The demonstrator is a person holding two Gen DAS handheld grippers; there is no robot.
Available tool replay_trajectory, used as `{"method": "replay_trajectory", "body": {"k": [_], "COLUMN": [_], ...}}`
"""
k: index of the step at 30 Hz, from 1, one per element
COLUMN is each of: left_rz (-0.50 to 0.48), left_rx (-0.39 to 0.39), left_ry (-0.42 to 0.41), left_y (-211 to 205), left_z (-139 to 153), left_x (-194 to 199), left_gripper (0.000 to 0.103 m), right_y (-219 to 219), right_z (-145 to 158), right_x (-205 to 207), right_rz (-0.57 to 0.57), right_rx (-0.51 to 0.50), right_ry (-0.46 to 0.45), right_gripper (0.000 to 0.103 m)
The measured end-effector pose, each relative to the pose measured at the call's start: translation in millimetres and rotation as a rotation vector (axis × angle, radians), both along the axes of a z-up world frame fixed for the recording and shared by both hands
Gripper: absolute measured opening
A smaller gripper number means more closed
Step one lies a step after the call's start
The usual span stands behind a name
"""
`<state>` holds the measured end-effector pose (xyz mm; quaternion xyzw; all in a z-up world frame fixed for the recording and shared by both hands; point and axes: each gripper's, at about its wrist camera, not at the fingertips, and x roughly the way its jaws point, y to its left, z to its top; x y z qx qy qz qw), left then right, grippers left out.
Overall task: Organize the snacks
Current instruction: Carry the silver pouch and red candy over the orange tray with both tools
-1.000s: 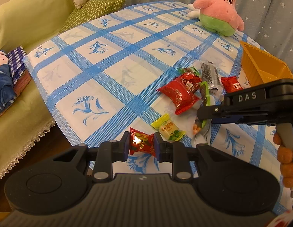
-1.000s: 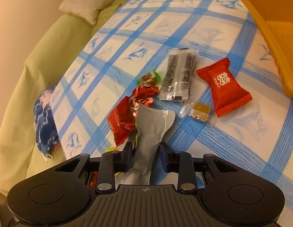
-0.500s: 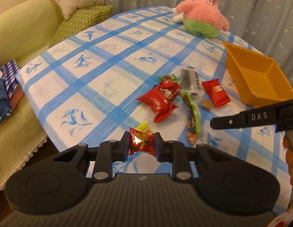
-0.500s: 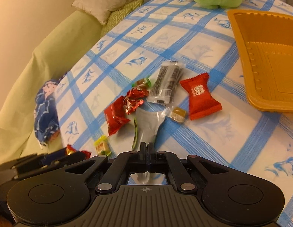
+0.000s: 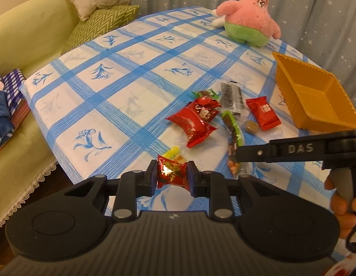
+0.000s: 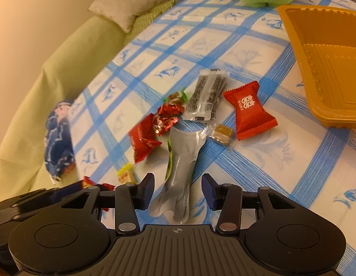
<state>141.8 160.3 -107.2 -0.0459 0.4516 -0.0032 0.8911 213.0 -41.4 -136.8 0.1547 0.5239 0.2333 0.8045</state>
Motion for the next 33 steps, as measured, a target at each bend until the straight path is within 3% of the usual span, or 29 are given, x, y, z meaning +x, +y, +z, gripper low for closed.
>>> {"method": "replay_trajectory", "body": {"k": [3,8,18,25,33], "left_rz": [0.006,0.013,-0.006,-0.056,-0.158], "left_rx": [-0.001,0.000,0.007,0.008,-0.007], "left_ry": [0.003,0.005,-0.001,-0.035,-0.087], "left_y": [4.2,8.4,2.6,-18.0,-62.4], "left_z": [-1.5,-3.5,-0.1,14.1,33.2], "left_x": [1.5,5.2,10.9,16.3,28.5], "left_gripper": [0.024,0.024,0.024,0.024,0.024], "right_y": [7.3,18.8,19.7,-6.4,-68.6], "right_z": [-7.6,-12.5,-5.0,17.5,47.0], "right_x": [4.8,8.9,3.0,-1.9,-11.0], "right_rz": [-0.002,0.004,0.047,0.022,-0.069], "right_rx": [-0.006,-0.050,-0.093,-0.040,0.001], "right_ry": [0.010,-0.004,-0.033,-0.050,-0.076], "right_gripper": [0.046,0.030,0.027,0.027,0.027]}}
